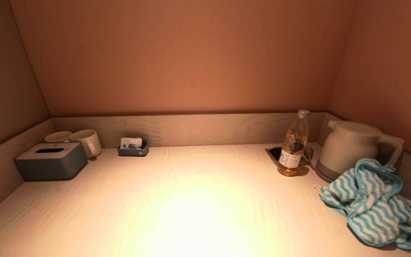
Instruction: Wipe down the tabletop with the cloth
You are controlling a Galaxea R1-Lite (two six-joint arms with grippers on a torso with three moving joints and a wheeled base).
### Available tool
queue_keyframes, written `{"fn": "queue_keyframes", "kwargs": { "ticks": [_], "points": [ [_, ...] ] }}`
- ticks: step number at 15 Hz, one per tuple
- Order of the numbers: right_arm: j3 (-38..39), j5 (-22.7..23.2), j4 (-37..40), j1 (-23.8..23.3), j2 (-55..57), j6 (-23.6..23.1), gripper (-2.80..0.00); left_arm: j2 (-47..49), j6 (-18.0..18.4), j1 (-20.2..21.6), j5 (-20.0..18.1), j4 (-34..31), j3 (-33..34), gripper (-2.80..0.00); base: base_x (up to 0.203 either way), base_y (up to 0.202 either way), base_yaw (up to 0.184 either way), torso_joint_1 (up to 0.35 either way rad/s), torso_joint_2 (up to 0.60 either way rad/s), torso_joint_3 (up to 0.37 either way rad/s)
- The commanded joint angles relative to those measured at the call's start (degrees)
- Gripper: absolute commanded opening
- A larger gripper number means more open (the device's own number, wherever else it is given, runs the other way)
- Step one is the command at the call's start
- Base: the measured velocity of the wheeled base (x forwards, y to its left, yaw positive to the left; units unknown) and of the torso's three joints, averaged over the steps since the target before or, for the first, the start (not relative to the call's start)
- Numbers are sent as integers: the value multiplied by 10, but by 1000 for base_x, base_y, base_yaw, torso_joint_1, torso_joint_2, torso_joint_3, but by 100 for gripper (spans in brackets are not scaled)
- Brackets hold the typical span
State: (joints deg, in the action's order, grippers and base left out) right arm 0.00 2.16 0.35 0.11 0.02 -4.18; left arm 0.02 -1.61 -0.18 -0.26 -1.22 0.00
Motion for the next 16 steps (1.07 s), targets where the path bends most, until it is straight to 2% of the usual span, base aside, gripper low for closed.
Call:
{"fn": "queue_keyframes", "kwargs": {
  "ticks": [1, 16],
  "points": [
    [0, 0, 0, 1, 0, 0, -280, 0, -1, 0, 0, 0, 0, -280, 0, 0, 0, 0, 0, 0],
    [0, 0, 0, 1, 0, 0, -280, 0, -1, 0, 0, 0, 0, -280, 0, 0, 0, 0, 0, 0]
  ]
}}
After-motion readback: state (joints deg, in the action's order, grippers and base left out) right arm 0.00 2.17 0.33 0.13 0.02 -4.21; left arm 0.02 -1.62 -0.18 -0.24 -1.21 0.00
